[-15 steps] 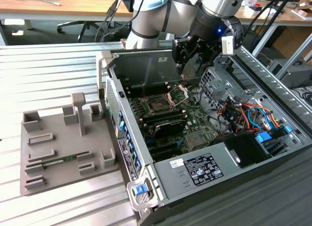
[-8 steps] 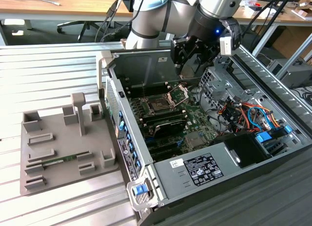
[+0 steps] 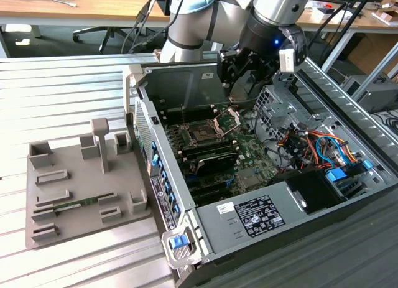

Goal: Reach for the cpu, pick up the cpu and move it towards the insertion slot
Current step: 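Pick up the cpu and move it towards the insertion slot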

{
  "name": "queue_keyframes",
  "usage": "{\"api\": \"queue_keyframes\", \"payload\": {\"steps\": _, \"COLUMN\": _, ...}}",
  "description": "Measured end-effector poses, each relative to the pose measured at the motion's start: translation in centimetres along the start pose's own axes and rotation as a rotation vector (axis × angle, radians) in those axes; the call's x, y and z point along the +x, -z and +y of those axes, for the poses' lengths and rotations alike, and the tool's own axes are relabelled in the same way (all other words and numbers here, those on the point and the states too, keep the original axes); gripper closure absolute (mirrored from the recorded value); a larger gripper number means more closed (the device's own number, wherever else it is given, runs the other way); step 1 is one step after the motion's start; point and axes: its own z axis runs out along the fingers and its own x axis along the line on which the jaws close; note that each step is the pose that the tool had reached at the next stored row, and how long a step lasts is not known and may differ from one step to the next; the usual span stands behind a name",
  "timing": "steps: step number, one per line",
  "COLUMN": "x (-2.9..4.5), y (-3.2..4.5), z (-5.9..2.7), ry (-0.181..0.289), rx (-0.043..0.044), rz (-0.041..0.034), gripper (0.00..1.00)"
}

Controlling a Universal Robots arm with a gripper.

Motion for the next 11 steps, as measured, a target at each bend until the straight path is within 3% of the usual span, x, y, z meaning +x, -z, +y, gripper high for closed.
{"api": "queue_keyframes", "payload": {"steps": 11, "x": 0.0, "y": -0.43, "z": -0.03, "ry": 0.0, "rx": 0.0, "rz": 0.0, "gripper": 0.45}}
